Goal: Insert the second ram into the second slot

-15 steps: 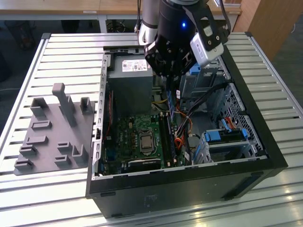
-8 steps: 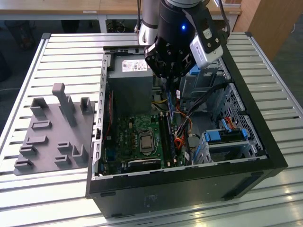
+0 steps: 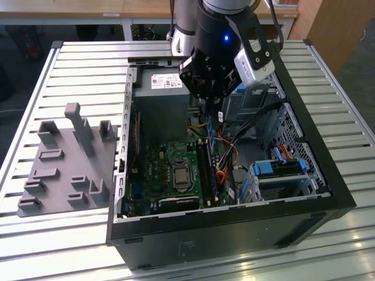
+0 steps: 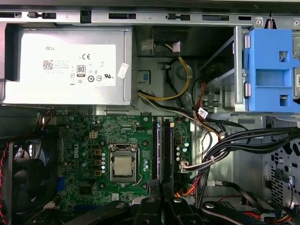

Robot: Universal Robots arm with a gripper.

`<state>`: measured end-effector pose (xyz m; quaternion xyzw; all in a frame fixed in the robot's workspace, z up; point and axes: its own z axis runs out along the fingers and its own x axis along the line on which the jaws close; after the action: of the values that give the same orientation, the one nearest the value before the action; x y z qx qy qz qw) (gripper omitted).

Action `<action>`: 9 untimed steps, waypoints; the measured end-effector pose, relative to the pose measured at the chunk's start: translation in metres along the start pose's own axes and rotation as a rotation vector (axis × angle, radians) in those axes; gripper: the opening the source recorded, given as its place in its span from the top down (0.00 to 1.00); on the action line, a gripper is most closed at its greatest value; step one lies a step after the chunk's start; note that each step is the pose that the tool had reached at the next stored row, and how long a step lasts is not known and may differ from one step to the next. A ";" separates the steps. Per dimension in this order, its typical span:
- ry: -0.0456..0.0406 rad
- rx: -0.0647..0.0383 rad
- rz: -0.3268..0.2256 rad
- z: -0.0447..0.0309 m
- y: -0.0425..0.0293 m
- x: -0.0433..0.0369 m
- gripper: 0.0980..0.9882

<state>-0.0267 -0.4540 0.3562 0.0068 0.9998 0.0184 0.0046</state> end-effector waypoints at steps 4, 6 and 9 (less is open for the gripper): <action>0.0004 0.000 0.000 0.0023 -0.0002 0.0000 0.96; 0.0003 0.000 0.000 0.0030 -0.0002 0.0000 0.96; 0.0004 0.000 0.000 0.0039 -0.0003 0.0000 0.96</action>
<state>-0.0267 -0.4541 0.3523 0.0068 0.9998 0.0183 0.0044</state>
